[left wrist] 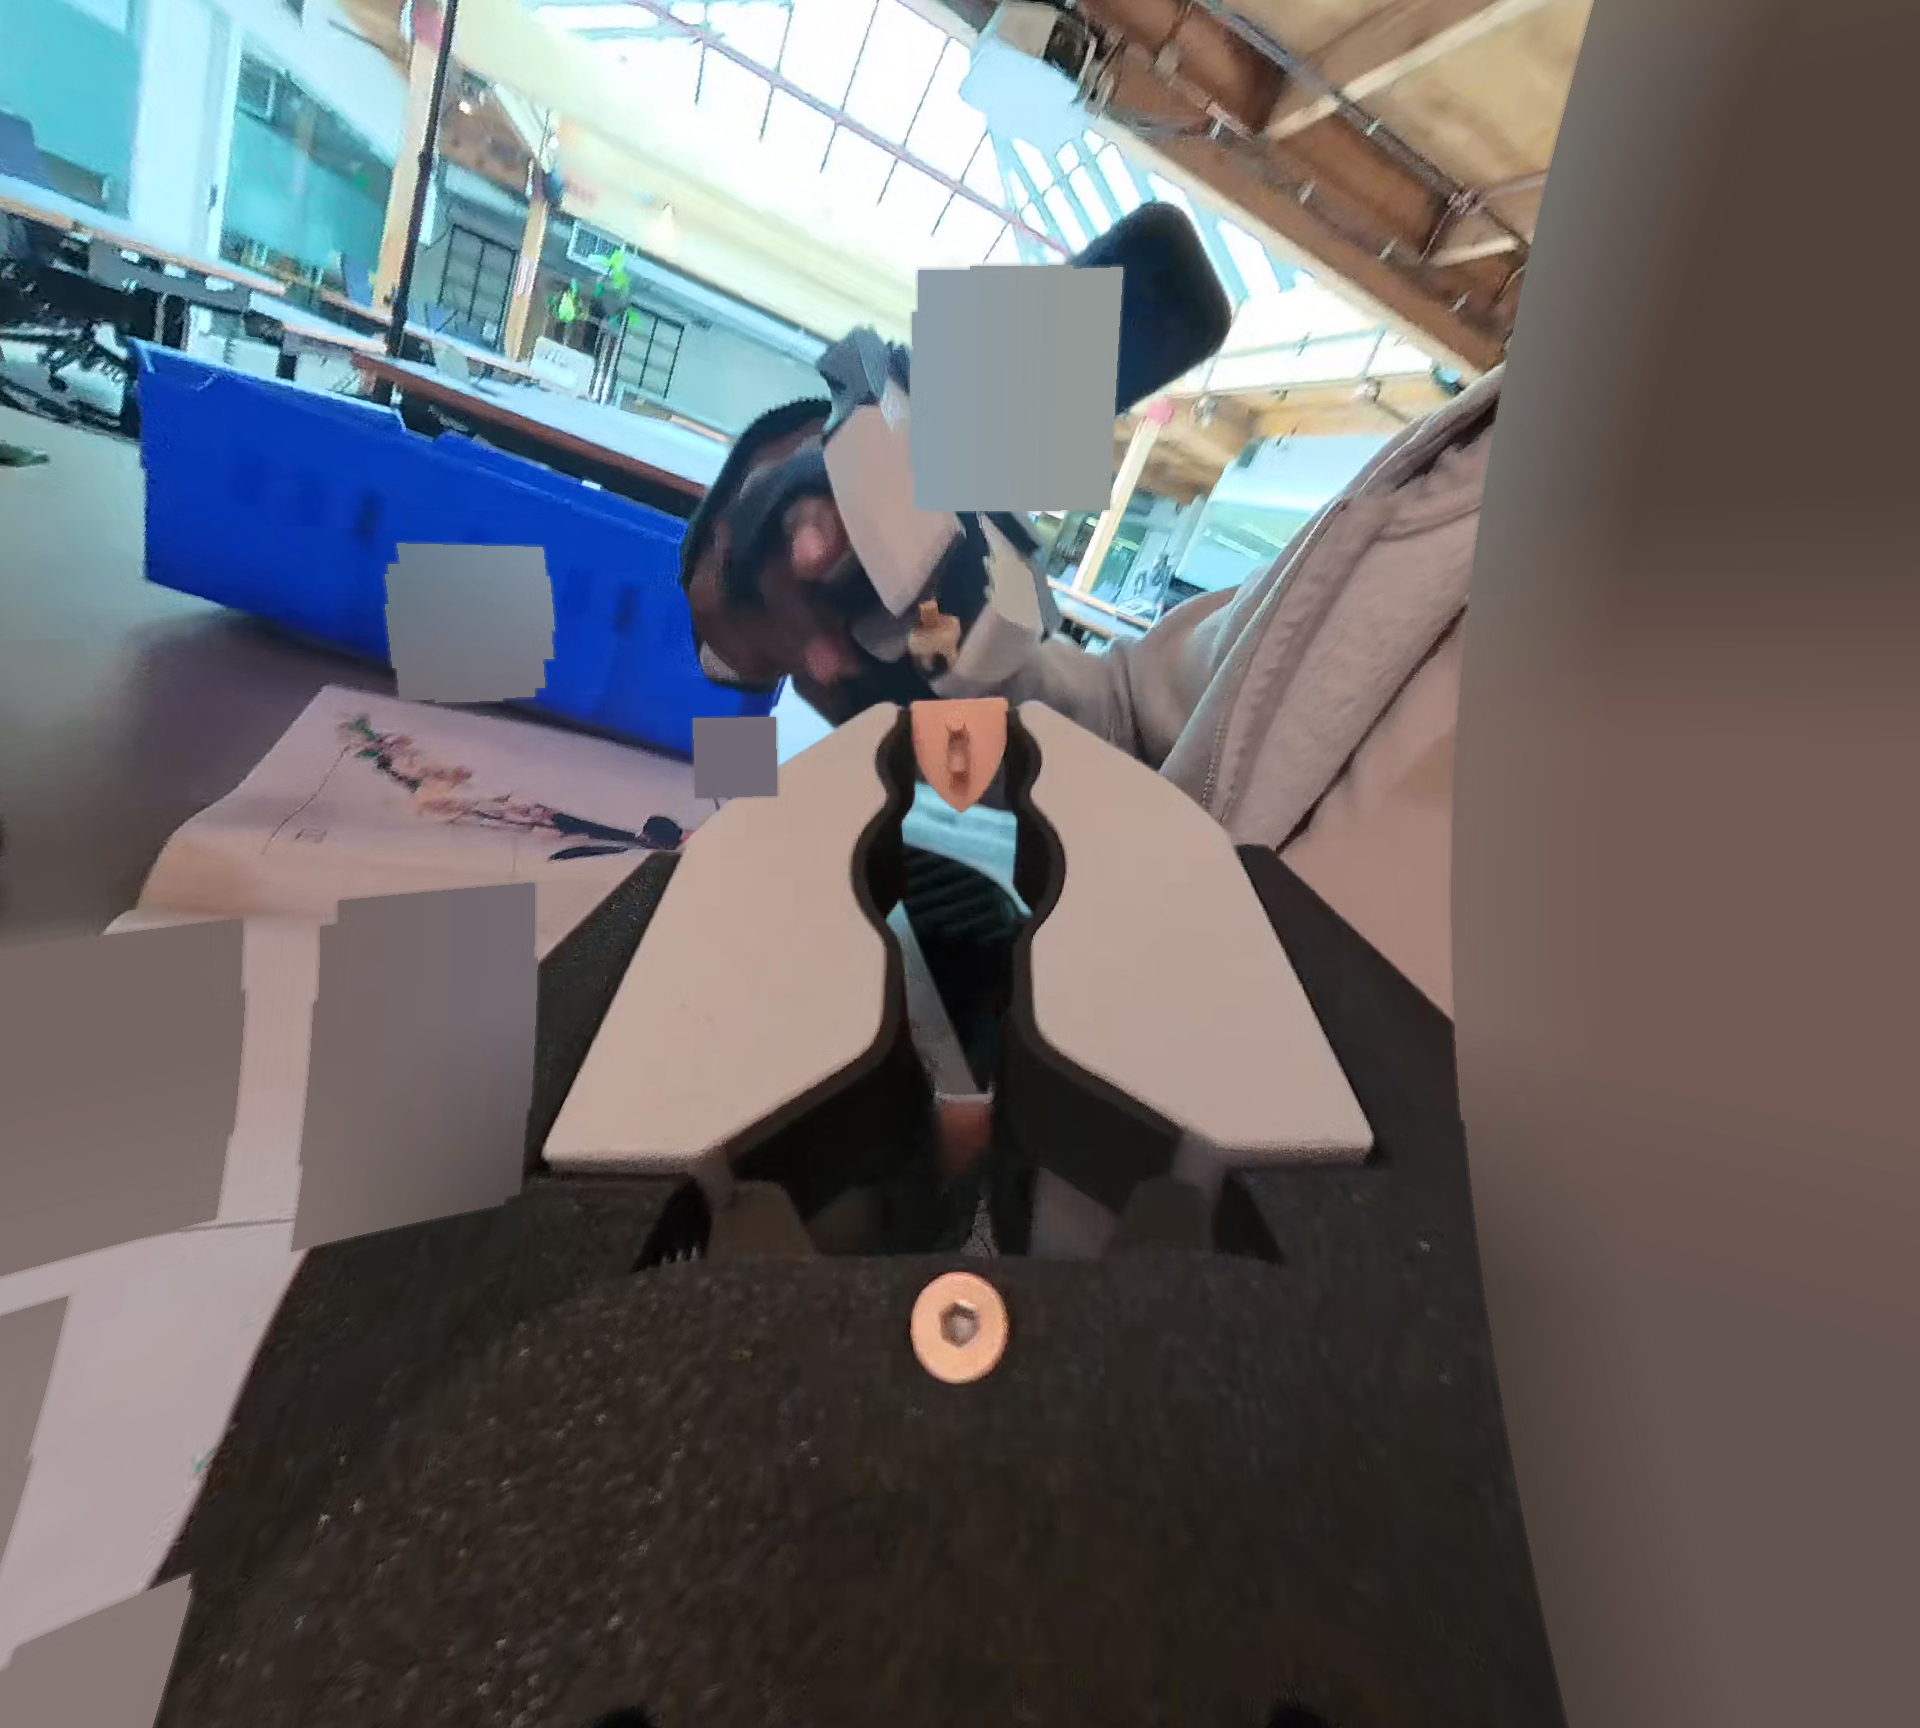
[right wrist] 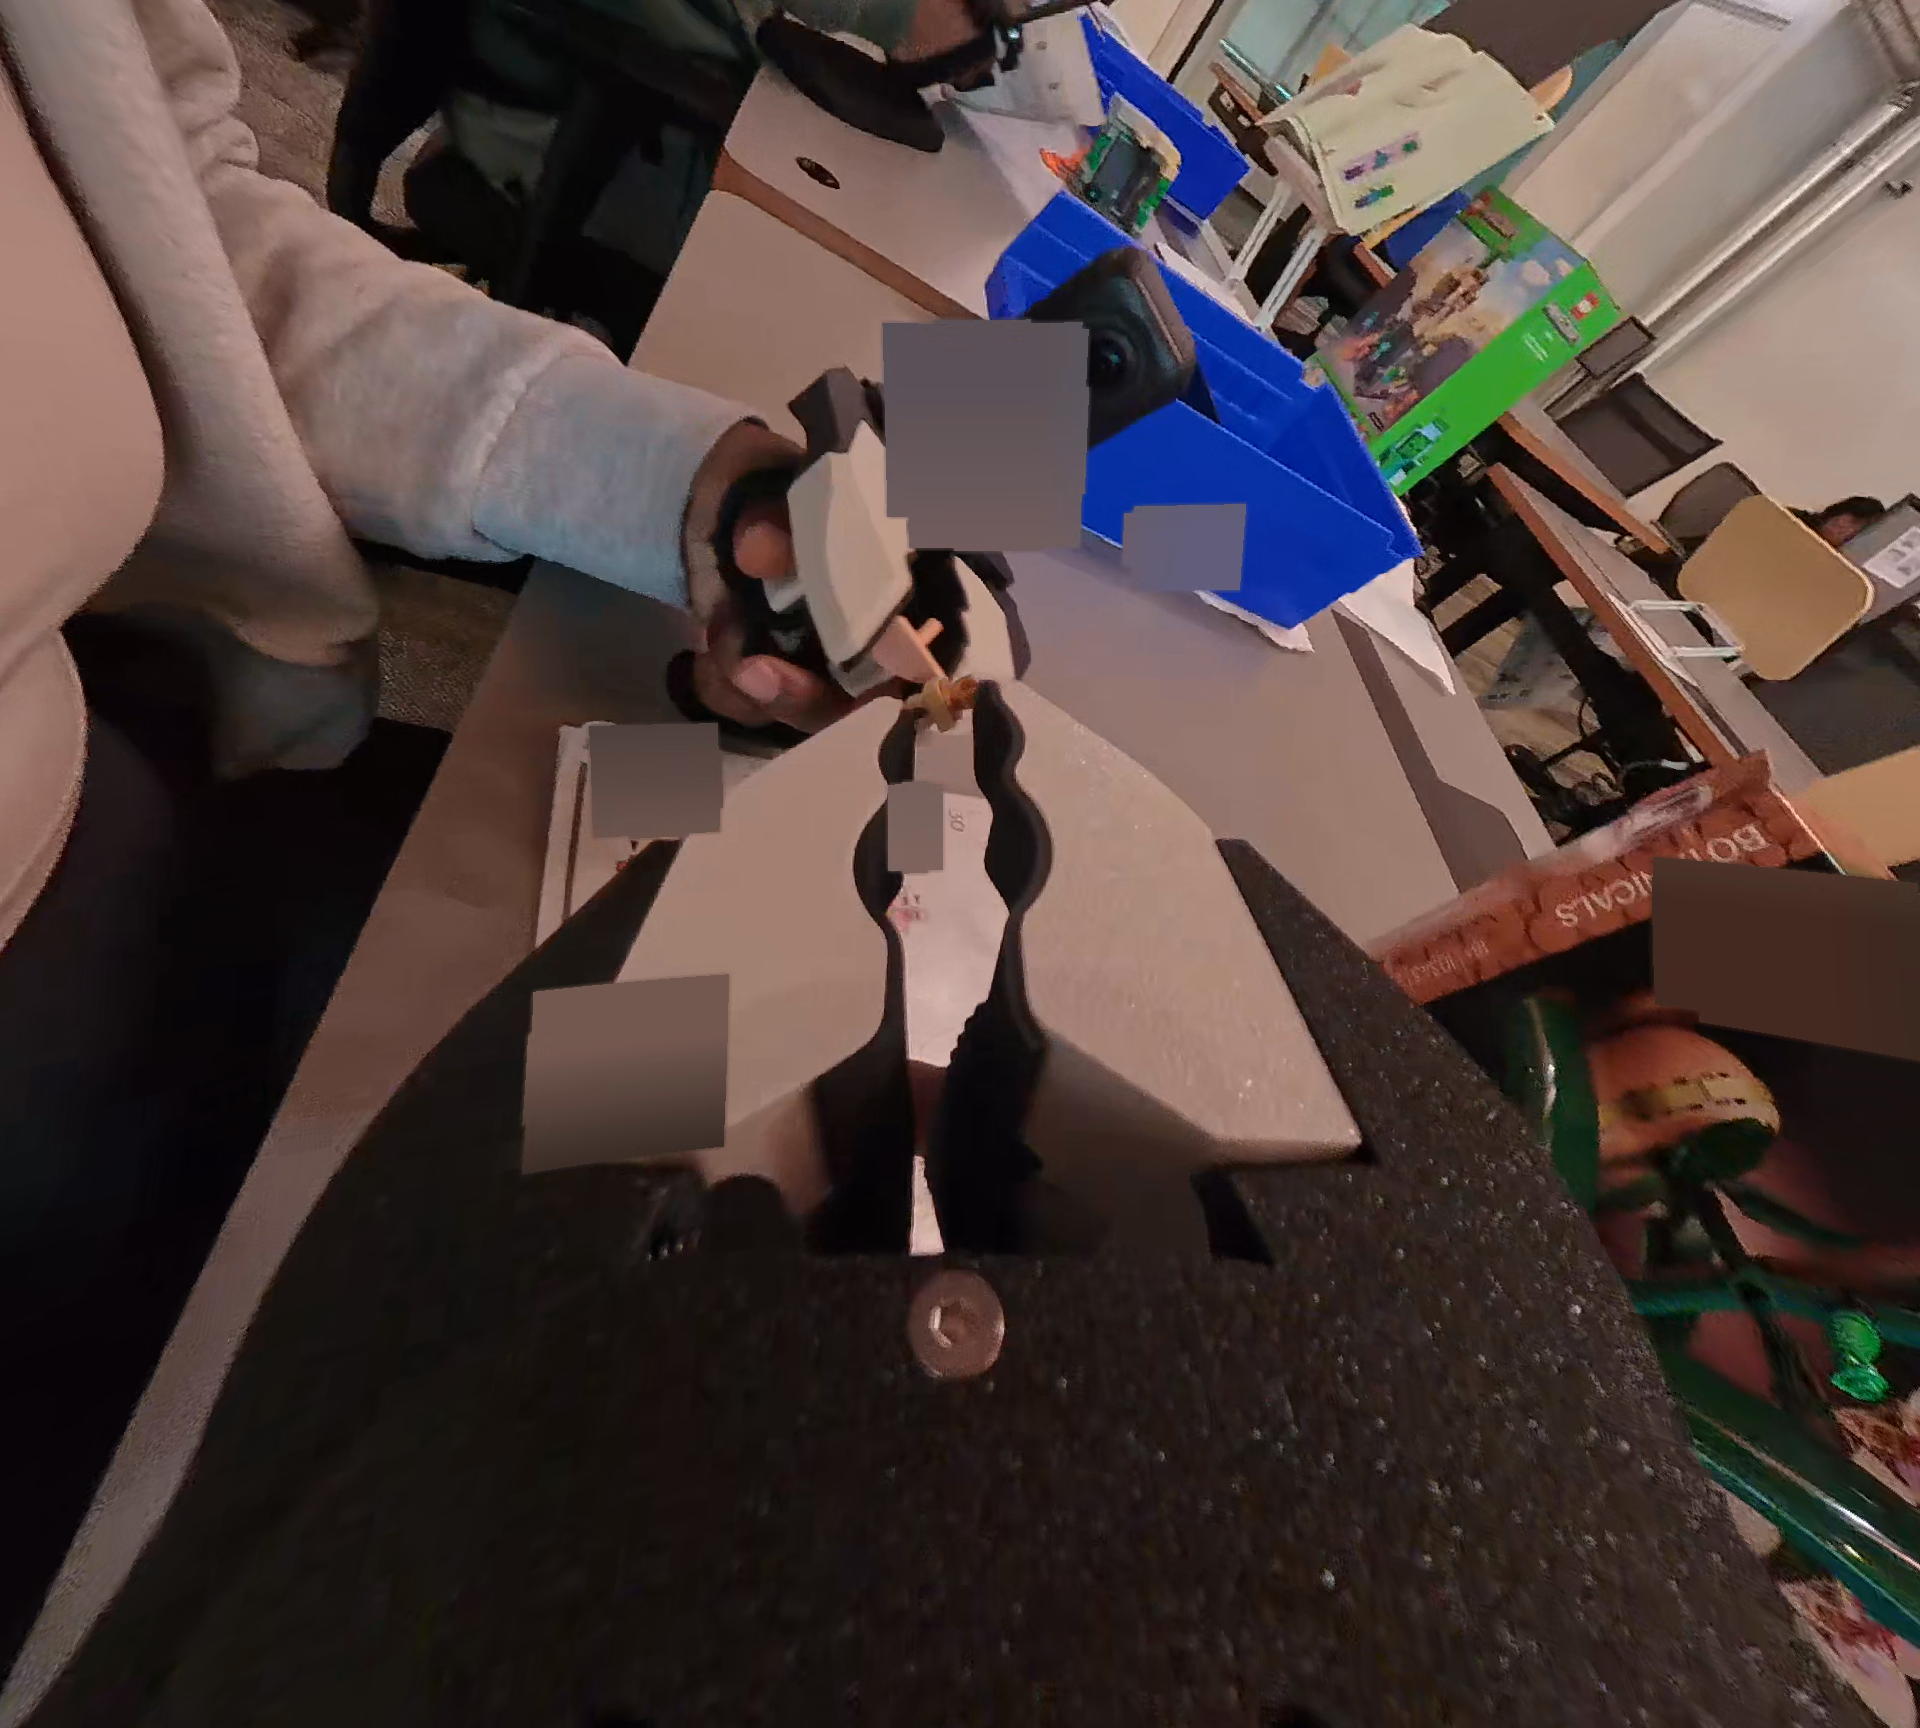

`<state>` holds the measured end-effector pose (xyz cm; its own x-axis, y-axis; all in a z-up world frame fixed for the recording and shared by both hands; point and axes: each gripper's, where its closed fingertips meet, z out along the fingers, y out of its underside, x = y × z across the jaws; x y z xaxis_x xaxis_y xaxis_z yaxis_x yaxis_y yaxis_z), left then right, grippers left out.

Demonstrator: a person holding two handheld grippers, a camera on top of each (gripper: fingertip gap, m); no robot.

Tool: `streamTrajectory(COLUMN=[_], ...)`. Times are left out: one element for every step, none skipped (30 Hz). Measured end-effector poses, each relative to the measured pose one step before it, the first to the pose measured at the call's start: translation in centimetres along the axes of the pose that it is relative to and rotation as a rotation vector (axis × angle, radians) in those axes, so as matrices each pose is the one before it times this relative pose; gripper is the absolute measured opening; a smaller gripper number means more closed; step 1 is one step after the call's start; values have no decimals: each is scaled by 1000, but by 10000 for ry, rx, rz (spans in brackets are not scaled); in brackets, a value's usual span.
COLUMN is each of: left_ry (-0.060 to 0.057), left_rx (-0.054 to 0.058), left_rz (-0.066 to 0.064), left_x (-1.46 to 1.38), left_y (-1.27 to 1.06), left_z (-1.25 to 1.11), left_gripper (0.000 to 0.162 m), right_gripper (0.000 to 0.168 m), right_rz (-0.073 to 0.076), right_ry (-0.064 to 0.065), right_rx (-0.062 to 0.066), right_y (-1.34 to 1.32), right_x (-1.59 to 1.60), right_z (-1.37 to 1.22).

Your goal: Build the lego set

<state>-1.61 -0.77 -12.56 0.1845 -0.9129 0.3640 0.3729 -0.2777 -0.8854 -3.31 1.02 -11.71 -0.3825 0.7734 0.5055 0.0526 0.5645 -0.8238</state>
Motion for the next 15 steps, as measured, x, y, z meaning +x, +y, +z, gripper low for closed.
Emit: streamTrajectory(left_ry=[57,10,21,75,42,-134,-381,-640,-767,-703,-492,-231,-65,-25,-48], left_rx=[131,94,96,92,80,32,-113,-262,-295,-202,-67,12,20,-14,-64], left_rz=[-89,-129,-178,-205,-168,-46,114,235,290,277,213,131,57,25,28], left_x=[31,-71,-109,-66,-73,-255,-545,-787,-935,-928,-638,-292,-57,-19,-78], left_y=[-112,-81,-56,-56,-98,-96,53,225,244,128,-14,-67,-39,28,103], left_z=[-10,-28,-25,-33,-41,-148,-267,-309,-284,-240,-173,-115,-57,-32,5], left_gripper=[15,15,15,15,15,15,15,15,15,16,15,15,15,15,16], right_gripper=[11,11,11,11,12,12,11,11,12,11,12,12,12,13,20], right_rz=[43,16,67,100,101,169,224,448,875,1090,871,510,419,288,280], right_ry=[-17,-23,-31,19,11,169,73,-333,-581,-302,-310,-444,45,242,61], right_rx=[64,99,58,-61,-298,-588,-815,-1056,-1371,-1446,-1008,-591,-468,-463,10], right_y=[-141,-115,-12,212,598,1144,1614,2173,2726,2779,2040,1270,833,620,-172], right_x=[-86,-86,-78,-28,-14,231,135,-397,-657,-153,-138,-410,166,367,61], right_z=[88,13,50,116,120,-143,-45,21,219,454,602,573,434,281,-100])
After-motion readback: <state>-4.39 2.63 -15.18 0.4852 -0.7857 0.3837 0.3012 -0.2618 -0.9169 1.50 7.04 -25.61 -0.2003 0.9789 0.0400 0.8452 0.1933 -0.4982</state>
